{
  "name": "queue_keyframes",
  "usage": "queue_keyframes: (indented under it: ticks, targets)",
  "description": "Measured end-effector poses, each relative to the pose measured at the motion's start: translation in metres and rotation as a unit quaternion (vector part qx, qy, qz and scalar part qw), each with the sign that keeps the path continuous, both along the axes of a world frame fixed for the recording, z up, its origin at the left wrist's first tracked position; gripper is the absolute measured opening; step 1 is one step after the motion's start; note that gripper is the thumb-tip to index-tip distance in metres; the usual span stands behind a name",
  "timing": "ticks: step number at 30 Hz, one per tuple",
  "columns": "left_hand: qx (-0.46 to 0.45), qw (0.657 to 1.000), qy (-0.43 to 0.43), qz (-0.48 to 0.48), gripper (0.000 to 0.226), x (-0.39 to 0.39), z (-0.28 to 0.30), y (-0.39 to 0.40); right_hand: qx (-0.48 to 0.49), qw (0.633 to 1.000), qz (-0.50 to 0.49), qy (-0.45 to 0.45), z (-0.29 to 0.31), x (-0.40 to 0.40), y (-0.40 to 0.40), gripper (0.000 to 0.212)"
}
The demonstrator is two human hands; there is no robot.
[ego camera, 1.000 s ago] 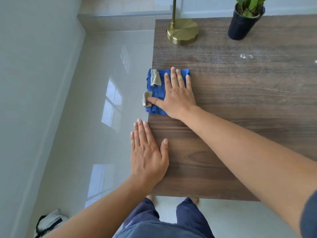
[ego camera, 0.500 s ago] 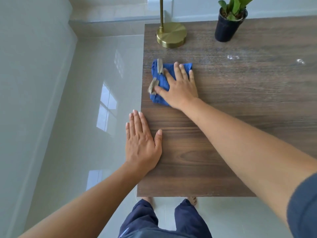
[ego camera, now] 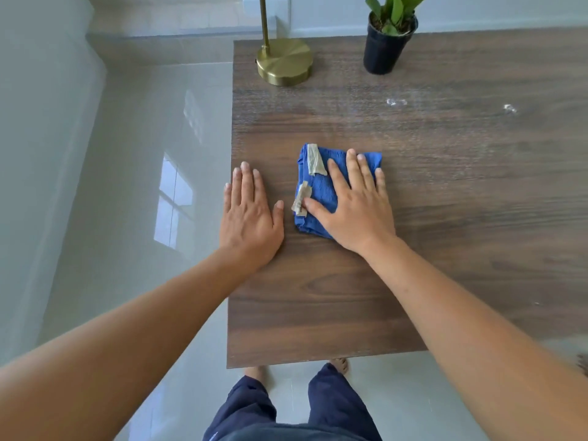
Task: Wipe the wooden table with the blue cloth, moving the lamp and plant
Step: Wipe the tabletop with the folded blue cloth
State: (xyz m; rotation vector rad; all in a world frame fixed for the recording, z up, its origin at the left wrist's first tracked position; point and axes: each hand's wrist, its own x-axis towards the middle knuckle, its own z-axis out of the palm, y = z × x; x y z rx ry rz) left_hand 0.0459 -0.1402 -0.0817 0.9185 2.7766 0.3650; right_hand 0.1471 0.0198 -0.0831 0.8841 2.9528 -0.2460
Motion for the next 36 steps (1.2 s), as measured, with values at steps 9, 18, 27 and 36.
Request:
queue_keyframes:
  ticks: [9, 18, 27, 36]
  targets:
    - [-0.004, 1.000, 0.022, -0.021, 0.068, -0.023, -0.004, 0.033, -0.002, 0.992, -0.128, -0.017, 0.003, -0.039, 0.082, 0.095]
    - [0.001, 0.989, -0.004, -0.145, 0.063, -0.052, 0.012, 0.106, -0.015, 0.991, -0.129, 0.016, -0.001, 0.030, 0.079, 0.071]
    - [0.012, 0.991, 0.023, -0.131, 0.064, -0.044, -0.005, 0.118, -0.011, 0.969, -0.247, -0.008, 0.004, -0.025, 0.145, 0.091]
    - [-0.015, 0.992, 0.031, -0.124, 0.064, -0.044, -0.004, 0.116, 0.002, 0.980, -0.200, 0.008, 0.000, 0.020, 0.183, 0.088]
